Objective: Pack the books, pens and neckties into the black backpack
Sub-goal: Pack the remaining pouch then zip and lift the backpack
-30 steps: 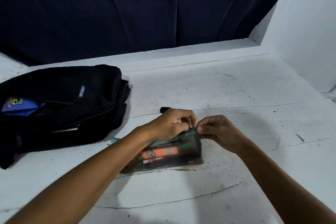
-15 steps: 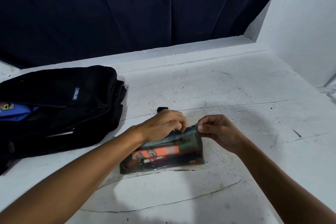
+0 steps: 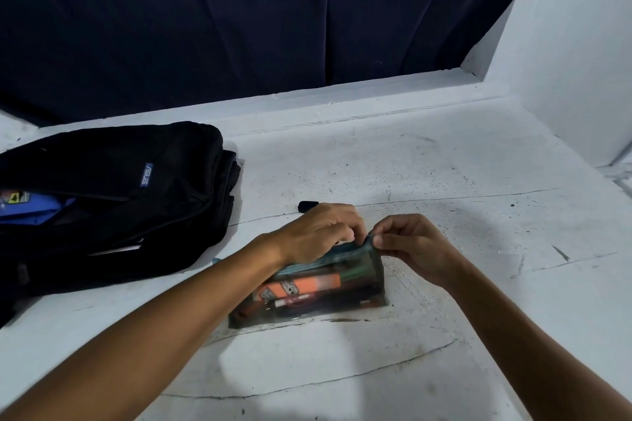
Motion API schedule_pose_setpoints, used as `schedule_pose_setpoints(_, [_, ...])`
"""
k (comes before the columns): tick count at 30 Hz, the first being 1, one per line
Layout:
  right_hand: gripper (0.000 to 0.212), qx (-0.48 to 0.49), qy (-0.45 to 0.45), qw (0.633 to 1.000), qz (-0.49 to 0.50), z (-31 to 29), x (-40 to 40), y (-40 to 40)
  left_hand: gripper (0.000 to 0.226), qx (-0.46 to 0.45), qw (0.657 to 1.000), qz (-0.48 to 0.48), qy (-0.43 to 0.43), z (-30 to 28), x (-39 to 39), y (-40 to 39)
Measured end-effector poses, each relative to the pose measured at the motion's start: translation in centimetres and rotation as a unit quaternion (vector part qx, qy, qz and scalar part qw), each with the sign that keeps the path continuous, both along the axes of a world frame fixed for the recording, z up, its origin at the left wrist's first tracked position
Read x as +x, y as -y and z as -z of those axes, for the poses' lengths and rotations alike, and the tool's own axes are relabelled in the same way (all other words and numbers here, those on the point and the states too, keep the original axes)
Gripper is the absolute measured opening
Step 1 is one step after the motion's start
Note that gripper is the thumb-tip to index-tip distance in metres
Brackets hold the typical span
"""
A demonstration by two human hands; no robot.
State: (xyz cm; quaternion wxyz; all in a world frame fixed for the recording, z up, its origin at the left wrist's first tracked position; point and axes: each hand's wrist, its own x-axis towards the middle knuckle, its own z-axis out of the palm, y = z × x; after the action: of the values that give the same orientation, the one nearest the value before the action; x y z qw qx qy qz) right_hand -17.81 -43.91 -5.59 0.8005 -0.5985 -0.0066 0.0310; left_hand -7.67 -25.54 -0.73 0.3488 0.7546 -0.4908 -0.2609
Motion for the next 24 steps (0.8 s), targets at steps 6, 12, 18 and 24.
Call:
schedule_pose_setpoints(6, [0.044, -0.013, 0.004, 1.000, 0.003, 0.0, -0.1, 0.1, 0.038, 0.042, 0.999, 0.018, 0.020, -0.2, 0.4, -1.3])
schedule_pose_setpoints(12, [0.042, -0.017, 0.007, 1.000, -0.016, -0.4, -0.1, 0.3, 0.038, 0.080, 0.994, 0.043, 0.058, -0.7, 1.0, -3.5])
schedule_pose_setpoints(18, [0.037, -0.022, 0.000, 0.999, -0.047, -0.5, 0.0, 0.6, 0.037, 0.108, 0.993, 0.023, 0.037, -1.2, 1.7, -6.8])
schedule_pose_setpoints(24, [0.035, -0.045, -0.015, 0.995, -0.087, -1.5, -0.1, 0.8, 0.024, 0.170, 0.985, -0.008, 0.000, -2.0, 1.7, -9.5])
